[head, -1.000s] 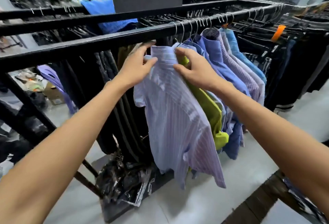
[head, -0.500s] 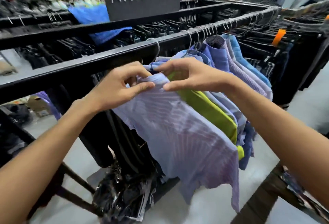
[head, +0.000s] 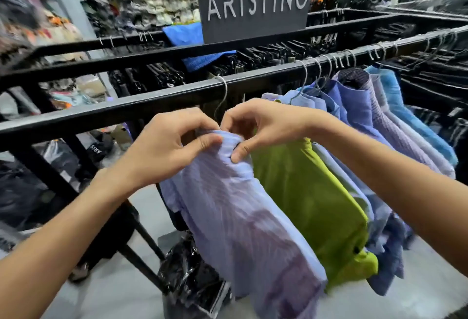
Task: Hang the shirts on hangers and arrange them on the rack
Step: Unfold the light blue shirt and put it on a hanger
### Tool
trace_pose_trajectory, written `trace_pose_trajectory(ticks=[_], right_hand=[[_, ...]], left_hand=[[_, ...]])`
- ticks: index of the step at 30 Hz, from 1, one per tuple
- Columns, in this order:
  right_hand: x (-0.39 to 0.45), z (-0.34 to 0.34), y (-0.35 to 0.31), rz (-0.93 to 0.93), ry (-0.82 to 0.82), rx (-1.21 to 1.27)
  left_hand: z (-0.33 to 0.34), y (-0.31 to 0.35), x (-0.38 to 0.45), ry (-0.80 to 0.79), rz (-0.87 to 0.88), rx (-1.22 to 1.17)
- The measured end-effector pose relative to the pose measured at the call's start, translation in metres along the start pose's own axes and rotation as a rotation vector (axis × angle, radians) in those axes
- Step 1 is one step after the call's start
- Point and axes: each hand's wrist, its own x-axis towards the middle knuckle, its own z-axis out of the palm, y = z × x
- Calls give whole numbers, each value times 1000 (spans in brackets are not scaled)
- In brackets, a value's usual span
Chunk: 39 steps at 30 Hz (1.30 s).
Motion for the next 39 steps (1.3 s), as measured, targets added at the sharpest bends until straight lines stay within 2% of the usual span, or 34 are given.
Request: trace_pose_trajectory(ticks=[3, 6, 10, 12, 14, 19, 21, 25, 27, 29, 32, 34, 36, 39], right_hand=[[-2, 1, -3, -81, -11, -117], [-6, 10, 0, -198, 142, -319], [-20, 35, 14, -414, 499, -822], [-30, 44, 18, -480, 540, -912], [-40, 48, 23, -469, 536, -876], [-67, 57, 45, -382, 363, -866], [-69, 57, 46, -386, 346, -882], [-64, 53, 38, -388, 670, -911], [-65, 57, 42, -336, 742, -819], [-68, 67, 49, -247, 626, -710], [-70, 66, 51, -33, 278, -590], [-66, 55, 44, -16, 129, -503], [-59, 44, 37, 4, 152, -378], [-48, 42, 28, 132, 361, -77]], left_hand=[[-11, 4, -2, -54, 43, 134], [-18, 3, -9, -119, 81, 271], [-14, 4, -20, 56, 214, 517], [-7, 6, -26, 136, 348, 618], [-1, 1, -33, 164, 427, 688], [-7, -15, -53, 168, 363, 729], [-6, -14, -53, 205, 363, 743], [-11, -21, -55, 413, 239, 697], [-10, -26, -63, 474, 139, 621], [0, -25, -72, 442, 107, 601], [11, -19, -77, 406, 113, 614], [11, -15, -73, 378, 61, 594], [14, -10, -68, 292, -20, 549], [22, 2, -58, 179, -101, 382]])
